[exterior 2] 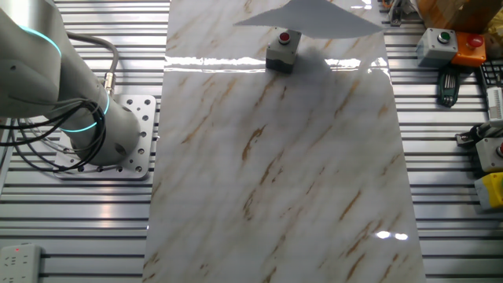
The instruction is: Flip over and spread out the paper that is laid flat on the table
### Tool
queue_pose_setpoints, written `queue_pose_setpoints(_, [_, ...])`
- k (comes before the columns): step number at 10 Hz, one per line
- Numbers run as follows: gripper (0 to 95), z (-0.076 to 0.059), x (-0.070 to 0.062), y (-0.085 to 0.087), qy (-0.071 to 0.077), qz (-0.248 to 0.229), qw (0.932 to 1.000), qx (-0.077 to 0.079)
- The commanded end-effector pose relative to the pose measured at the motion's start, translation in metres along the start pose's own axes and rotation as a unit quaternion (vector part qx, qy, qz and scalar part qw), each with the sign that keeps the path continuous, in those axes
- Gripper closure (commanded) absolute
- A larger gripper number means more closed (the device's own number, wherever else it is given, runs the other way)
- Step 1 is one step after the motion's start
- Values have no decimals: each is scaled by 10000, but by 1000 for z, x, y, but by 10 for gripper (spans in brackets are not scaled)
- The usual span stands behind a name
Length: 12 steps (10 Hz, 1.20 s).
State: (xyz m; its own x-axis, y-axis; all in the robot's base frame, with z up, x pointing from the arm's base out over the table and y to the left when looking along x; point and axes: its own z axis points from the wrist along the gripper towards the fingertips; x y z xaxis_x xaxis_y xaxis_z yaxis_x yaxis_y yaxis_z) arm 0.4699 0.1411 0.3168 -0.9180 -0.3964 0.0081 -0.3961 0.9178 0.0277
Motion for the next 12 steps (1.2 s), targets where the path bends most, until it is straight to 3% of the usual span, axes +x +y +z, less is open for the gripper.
queue_pose_setpoints(1, [950,-2,-2,0,22,-12,10000,-31])
queue_pose_setpoints(12, [950,-11,-18,-1,133,2,9999,-101])
